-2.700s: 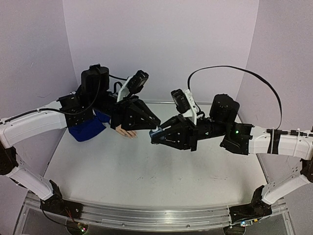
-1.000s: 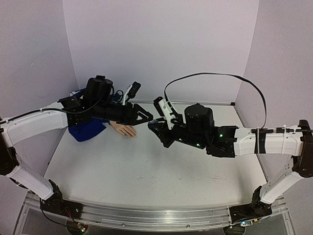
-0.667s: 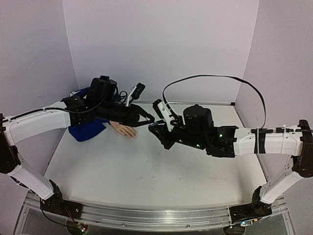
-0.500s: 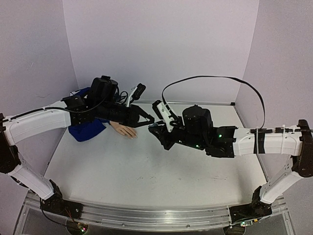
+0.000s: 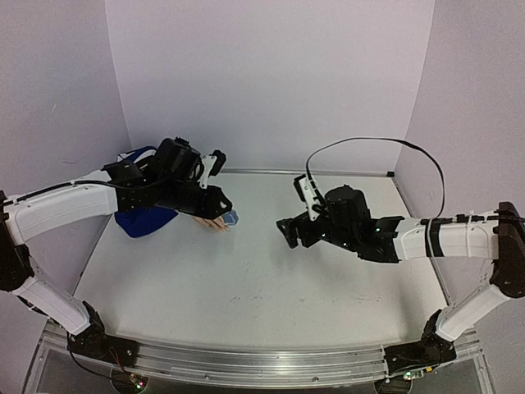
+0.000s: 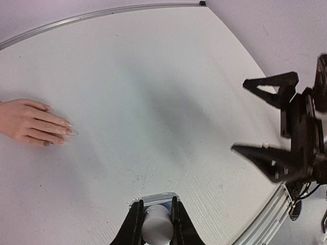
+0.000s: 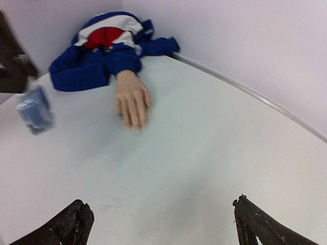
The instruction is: Paint the nails
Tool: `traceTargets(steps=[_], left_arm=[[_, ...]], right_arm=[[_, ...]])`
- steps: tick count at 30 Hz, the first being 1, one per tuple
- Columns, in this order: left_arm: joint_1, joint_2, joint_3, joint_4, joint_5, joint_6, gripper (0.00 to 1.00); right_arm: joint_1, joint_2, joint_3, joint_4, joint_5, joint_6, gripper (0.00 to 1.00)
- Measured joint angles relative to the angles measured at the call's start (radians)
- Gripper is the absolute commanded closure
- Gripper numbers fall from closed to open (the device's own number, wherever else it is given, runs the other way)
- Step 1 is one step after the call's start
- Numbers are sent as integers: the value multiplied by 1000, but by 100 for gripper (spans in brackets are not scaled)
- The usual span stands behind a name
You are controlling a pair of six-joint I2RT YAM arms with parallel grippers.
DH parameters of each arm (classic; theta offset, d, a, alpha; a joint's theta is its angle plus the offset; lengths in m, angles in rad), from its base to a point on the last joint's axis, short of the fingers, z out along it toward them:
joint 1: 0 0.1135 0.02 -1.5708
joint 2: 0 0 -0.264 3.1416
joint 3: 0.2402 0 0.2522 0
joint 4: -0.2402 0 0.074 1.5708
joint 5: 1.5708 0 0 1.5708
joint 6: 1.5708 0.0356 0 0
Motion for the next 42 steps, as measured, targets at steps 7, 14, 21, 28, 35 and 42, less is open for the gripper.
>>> traceTargets(steps=[7,14,21,28,35,42], left_arm=[[-83,-8,-118,-2,-100,-17,100],[-270,-75,-378,103,-212,-38,100],[-397,-41,-433,162,-362,-81,100],[-461,69,-437,213,-411,-143,100],[-509,140,-439,217,-440,-165,96],[-511,166,-440,218,-467,-185,90]], right_arm=[[-155,-145,-125,-16,48,119,2],[-189,-278,-152,3,67,160,2],[-189,-286,-171,2,69,178,2],[-189,-280,-171,3,69,188,2],[-189,-279,-171,3,70,188,2],[-189,-279,-171,3,76,188,2]])
